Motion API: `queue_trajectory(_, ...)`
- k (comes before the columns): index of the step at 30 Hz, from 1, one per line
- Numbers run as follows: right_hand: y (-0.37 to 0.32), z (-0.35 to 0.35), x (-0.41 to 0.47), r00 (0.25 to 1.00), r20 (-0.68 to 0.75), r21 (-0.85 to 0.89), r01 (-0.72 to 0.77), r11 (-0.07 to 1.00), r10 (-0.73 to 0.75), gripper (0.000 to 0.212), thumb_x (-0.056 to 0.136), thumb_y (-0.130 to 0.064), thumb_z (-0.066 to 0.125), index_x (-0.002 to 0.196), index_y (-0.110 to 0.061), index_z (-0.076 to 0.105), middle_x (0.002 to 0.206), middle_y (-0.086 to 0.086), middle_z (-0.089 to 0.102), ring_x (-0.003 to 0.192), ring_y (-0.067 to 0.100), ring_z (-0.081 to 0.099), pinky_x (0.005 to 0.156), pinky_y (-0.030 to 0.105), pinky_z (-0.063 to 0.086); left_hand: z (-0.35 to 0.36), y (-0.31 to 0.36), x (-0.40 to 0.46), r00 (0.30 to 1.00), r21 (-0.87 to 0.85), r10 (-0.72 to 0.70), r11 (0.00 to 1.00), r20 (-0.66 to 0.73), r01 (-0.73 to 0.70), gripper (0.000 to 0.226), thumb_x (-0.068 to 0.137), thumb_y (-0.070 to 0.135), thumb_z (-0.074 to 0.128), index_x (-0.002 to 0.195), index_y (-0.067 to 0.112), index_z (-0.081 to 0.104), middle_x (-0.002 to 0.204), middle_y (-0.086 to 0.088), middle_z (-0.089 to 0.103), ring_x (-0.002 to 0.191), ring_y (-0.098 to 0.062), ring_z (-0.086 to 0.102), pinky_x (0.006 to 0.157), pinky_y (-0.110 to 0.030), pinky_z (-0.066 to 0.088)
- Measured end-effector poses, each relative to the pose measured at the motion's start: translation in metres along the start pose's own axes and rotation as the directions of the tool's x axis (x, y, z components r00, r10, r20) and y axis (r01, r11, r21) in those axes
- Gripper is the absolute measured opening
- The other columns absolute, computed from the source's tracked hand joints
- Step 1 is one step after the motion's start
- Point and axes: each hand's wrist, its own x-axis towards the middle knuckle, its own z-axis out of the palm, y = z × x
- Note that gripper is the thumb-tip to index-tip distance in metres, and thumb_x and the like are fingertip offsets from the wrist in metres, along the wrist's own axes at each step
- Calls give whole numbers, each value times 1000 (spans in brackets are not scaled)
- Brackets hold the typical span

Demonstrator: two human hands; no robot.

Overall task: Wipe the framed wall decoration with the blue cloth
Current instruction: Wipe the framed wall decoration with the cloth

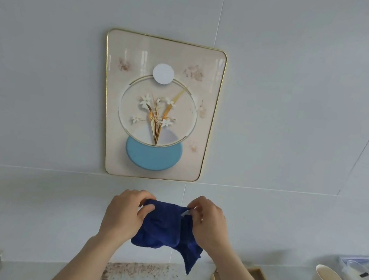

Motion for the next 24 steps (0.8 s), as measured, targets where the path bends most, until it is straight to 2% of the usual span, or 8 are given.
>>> queue_trajectory(4,-23,-12,6,995,10,334,-96,938,98,24,99,-6,53,96,-23,70,92,0,75,81,26,70,70,35,58,-15,3,5,996,-169,45,984,-77,-57,17,98,22,62,103,36,70,108,18,64,104,-8,60,91,-28,48)
queue_trajectory(6,-34,-20,8,990,13,477,-130,869,140,28,99,-4,52,95,-23,71,94,3,77,89,29,73,77,43,63,-20,9,10,993,-262,52,962,-106,-78,15,98,21,63,108,29,70,122,18,59,115,-3,55,98,-24,41)
queue_trajectory(10,-53,-37,11,985,84,754,-160,636,148,22,103,0,50,107,-7,70,105,17,79,94,30,78,76,42,67,-27,30,19,998,-506,53,861,-20,-56,17,101,24,59,118,23,64,116,48,55,118,20,51,104,-21,39)
queue_trajectory(12,-60,-43,10,985,156,837,-173,520,76,22,105,-3,51,117,-6,69,112,19,79,94,26,78,76,36,64,-28,44,21,1000,-619,22,785,17,-6,12,102,24,58,113,25,63,116,41,61,110,21,57,102,-24,46)
queue_trajectory(15,-60,-47,10,974,227,900,-204,386,-13,24,107,-15,55,129,-12,65,120,13,78,108,27,75,100,43,57,-30,61,24,996,-703,-81,711,-44,26,3,102,27,58,104,28,60,100,14,73,95,-2,69,84,-26,52)
queue_trajectory(17,-55,-45,10,973,229,896,-212,390,3,29,107,-27,56,131,-13,65,122,12,78,118,30,72,111,48,49,-30,68,25,984,-735,-158,677,-80,48,3,102,28,58,105,27,59,97,6,73,93,-12,70,76,-25,52)
queue_trajectory(20,-48,-33,10,958,284,868,-279,411,51,44,104,-45,53,127,-12,71,123,14,77,122,31,70,110,47,51,-24,77,27,963,-777,-247,625,-104,76,4,102,28,57,105,29,59,101,5,73,96,-12,69,75,-26,53)
queue_trajectory(24,-46,-16,13,881,472,862,-466,198,19,69,103,-63,37,133,-10,68,136,20,70,129,34,65,108,48,51,-7,82,28,976,-721,-198,689,-94,71,6,101,25,58,103,31,58,99,10,72,97,-9,68,78,-22,53)
